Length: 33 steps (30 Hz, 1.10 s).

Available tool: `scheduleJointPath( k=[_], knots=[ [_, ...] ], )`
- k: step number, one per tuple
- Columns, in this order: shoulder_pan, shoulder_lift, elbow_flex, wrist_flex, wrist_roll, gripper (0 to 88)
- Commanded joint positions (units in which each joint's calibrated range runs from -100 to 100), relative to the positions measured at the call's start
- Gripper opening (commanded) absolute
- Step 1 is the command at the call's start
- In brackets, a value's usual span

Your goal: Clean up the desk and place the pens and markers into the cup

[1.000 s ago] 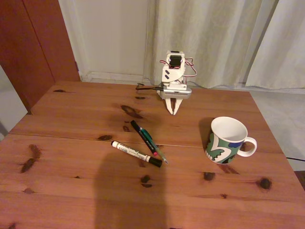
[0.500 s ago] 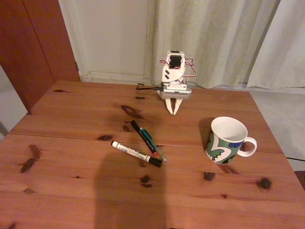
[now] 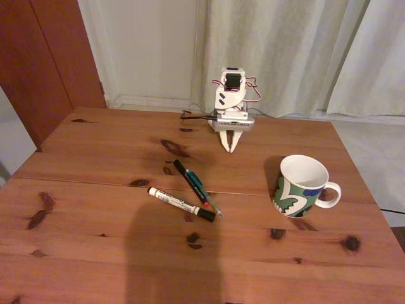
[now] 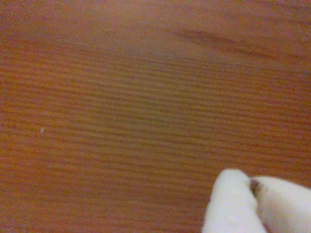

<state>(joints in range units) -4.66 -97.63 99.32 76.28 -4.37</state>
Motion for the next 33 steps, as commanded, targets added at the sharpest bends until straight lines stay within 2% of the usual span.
scheduleJointPath(
  k=[1,18,33],
  knots=[
    [0.5,-0.4,0.3,0.8,0.3,0.8],
    [0.2,1.6,-3.0,0.8,0.2,0.8],
    [0.8,39.3,-28.8,-0.5,-0.2,0.7]
  ],
)
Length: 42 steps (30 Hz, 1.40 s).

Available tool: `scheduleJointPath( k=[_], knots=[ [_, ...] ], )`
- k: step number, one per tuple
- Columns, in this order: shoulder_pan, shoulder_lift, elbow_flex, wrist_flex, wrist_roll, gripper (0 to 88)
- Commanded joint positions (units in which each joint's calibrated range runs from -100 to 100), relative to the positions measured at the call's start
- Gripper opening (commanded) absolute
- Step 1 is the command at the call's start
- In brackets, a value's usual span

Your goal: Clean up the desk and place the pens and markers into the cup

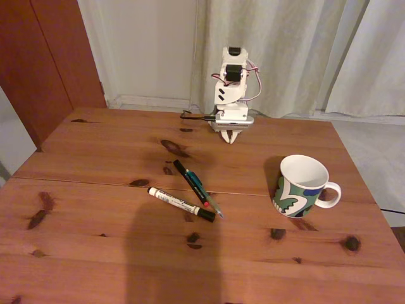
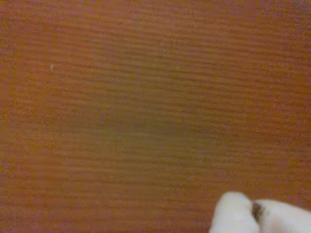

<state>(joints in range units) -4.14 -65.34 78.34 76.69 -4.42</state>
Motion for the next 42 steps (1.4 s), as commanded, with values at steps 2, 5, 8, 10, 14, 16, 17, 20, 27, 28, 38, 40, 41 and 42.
scheduleJointPath(
  k=[2,5,8,10,14,16,17,20,27,28,38,40,41,42],
  knots=[
    [0.2,12.7,-12.1,-0.9,-0.1,0.7],
    [0.3,20.5,-18.4,-0.9,-0.1,0.7],
    [0.3,28.4,-25.3,-0.9,-0.1,0.7],
    [0.3,33.7,-30.4,-0.9,-0.1,0.7],
    [0.3,43.0,-38.4,-5.8,-0.2,0.7],
    [0.3,47.8,-41.6,-10.2,-0.3,0.7],
    [0.3,50.2,-43.1,-12.6,-0.7,0.7],
    [0.3,57.4,-46.9,-20.7,-3.6,0.6],
    [4.7,66.4,-51.9,-28.7,-6.0,0.6],
    [5.1,66.6,-52.7,-28.5,-6.1,0.6],
    [11.3,67.3,-53.7,-28.4,-5.2,0.6],
    [11.5,67.3,-53.3,-28.0,-1.9,0.6],
    [11.7,67.2,-53.0,-28.0,-0.1,0.6],
    [12.2,67.2,-52.9,-28.0,1.6,0.6]
  ],
)
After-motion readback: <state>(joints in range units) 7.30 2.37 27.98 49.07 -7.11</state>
